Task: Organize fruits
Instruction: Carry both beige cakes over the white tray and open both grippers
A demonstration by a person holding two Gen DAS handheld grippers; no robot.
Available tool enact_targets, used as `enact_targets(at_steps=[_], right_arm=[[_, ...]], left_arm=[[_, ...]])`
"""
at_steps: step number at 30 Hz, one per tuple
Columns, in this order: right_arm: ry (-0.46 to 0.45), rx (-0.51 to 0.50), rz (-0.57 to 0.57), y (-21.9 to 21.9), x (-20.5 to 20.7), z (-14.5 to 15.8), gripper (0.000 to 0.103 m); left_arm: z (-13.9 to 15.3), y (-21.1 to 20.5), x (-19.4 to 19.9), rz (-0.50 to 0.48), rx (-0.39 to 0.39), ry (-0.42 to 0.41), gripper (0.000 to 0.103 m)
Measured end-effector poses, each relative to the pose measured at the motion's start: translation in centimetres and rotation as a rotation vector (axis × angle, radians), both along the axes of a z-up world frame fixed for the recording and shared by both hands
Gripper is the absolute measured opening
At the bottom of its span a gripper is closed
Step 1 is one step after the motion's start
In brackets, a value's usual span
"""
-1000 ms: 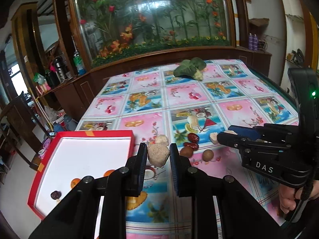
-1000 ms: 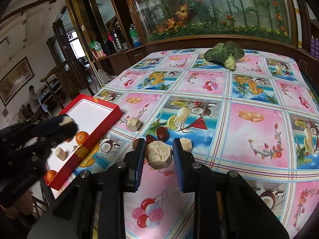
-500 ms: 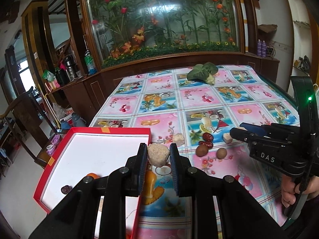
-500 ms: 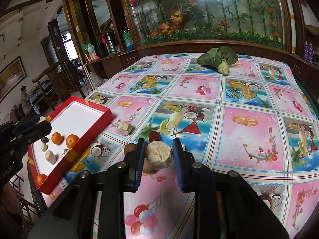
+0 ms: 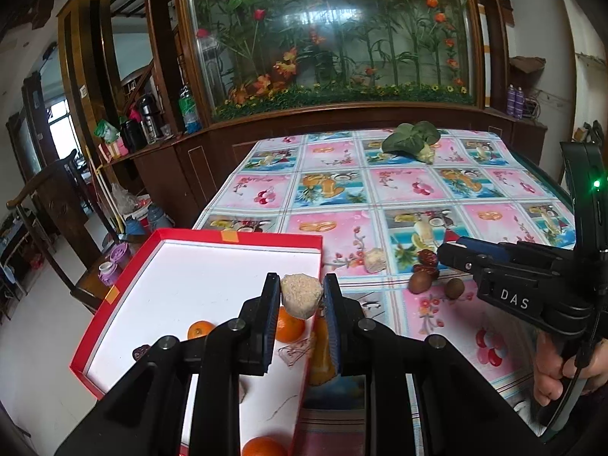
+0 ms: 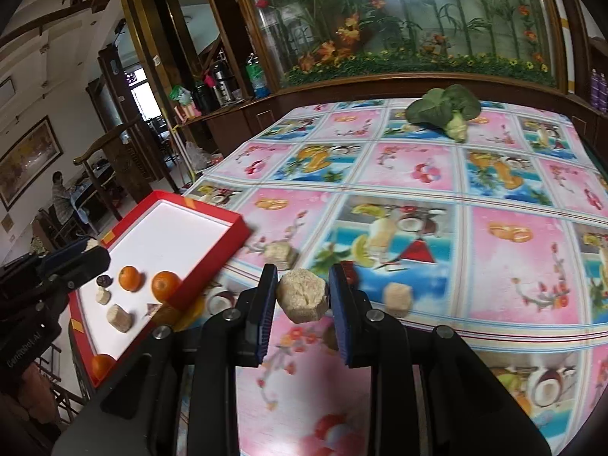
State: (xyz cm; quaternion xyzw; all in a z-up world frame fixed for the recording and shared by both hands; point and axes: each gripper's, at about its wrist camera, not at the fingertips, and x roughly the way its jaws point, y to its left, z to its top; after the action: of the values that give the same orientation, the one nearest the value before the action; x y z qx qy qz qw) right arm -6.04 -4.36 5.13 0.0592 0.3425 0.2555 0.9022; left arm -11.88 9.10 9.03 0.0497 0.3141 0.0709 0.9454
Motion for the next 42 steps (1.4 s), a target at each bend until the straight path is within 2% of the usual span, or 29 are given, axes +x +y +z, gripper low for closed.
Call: enact_targets(at_steps=[7,11,15,19,29,42], right_arm=[[0.018,0.039,0.036,3.2,0.6,0.3,0.030],[0.024,0.072,0.075,6.3,1.2,0.8,0.030],[0.028,0.068,0.123,10.0,1.8,0.9,0.030],[0.058,0.048,0.160,13.6,2.7,0.6,0.030],[0.193,-0.042,0.205,19.2,5.2,-2.1,0.030],[0.180,-0.127,0.235,20.8,4.7,-2.9,0.030]], left_arm=[[-0.4,3.8,0.1,0.048,-0.029,0.019,0.022],[-0.6,8.1,0.7,0.120,-0.040,0.046,0.022],[-1.4,12.6,1.6,0.212,-0.015,0.084,0.022],[-3.0,15.1,2.8,0.259,0.022,0.141,0.022],[-4.9,16.8,3.3,0.290,0.073,0.189,0.022],[-6.5,17.4,4.1,0.301,0.103,0.245,0.022]])
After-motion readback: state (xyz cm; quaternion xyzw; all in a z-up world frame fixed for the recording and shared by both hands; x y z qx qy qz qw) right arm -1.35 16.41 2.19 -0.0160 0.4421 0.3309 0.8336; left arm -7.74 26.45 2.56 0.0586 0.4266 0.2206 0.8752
